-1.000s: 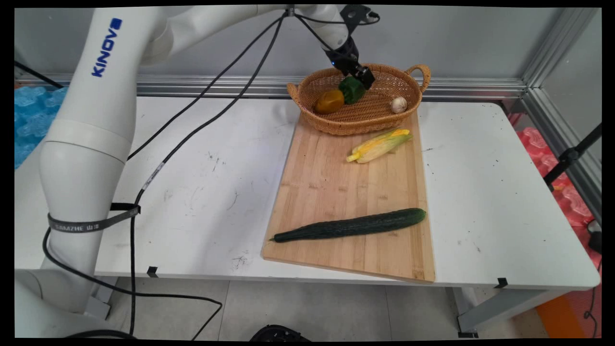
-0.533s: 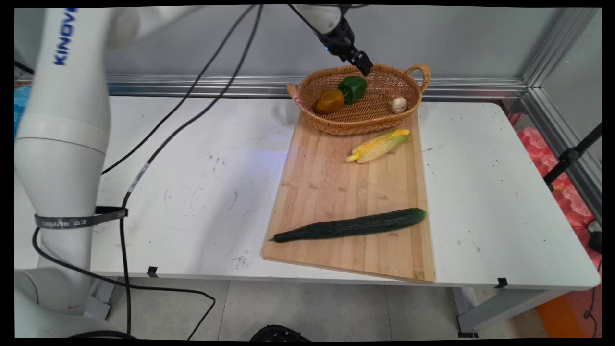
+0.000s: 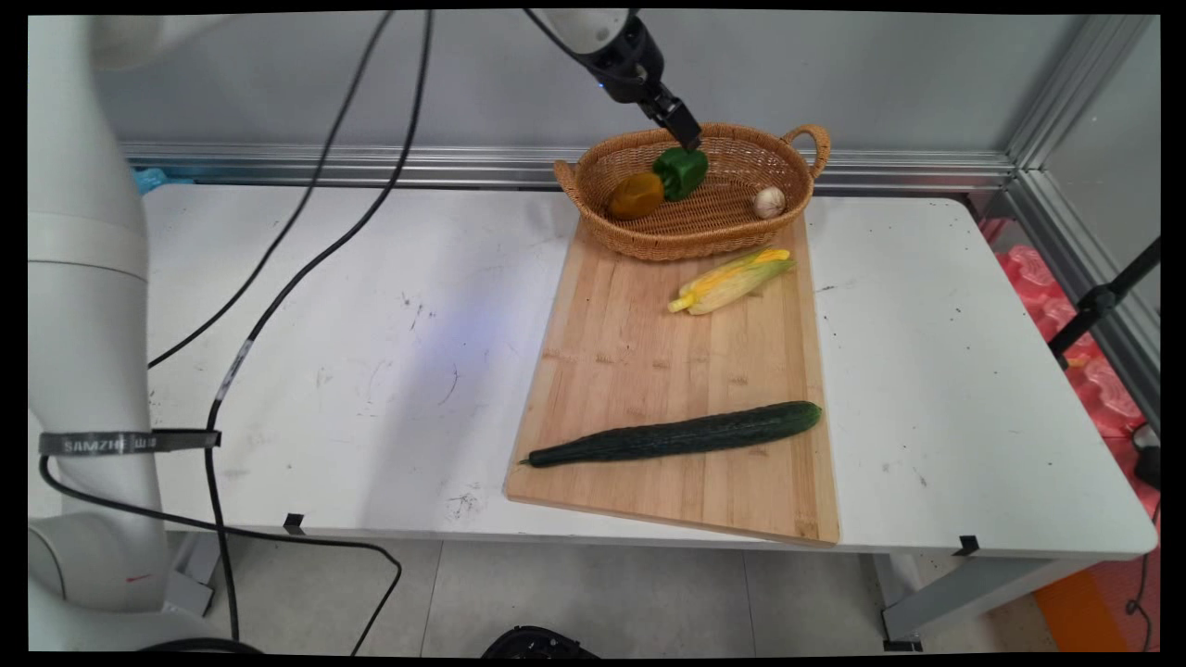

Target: Pick up the cucumber from the cutting board

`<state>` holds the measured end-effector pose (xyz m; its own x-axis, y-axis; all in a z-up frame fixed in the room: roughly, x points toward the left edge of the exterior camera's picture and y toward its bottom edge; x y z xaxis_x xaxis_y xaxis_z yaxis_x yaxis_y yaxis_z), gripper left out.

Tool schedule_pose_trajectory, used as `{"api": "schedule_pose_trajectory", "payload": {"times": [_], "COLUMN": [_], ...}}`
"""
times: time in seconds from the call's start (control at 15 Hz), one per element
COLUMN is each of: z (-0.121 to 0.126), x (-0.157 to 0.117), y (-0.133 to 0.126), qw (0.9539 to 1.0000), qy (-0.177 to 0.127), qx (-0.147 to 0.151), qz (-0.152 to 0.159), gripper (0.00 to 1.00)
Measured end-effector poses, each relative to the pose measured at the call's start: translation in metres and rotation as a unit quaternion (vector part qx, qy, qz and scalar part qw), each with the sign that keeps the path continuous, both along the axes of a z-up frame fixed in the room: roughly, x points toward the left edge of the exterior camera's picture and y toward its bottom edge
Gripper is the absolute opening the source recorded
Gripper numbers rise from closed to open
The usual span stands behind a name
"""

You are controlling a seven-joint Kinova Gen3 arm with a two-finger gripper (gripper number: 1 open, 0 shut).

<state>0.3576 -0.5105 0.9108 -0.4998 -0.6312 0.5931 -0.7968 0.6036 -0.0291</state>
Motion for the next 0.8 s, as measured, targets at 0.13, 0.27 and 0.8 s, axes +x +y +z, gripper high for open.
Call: {"api": "schedule_pose_trajectory", "payload": {"times": [0.13,0.27,0.8], "z": [0.011,0.021,0.044], "x": [0.005,0.012,0.03], "y": [0.028,0.053,0.139], "qw": [0.9997,0.9989,0.991], "qy": [-0.005,-0.009,-0.026], "qx": [0.004,0.009,0.037], "qz": [-0.023,-0.045,-0.126], "gripper": [1.0,1.0,1.0]}}
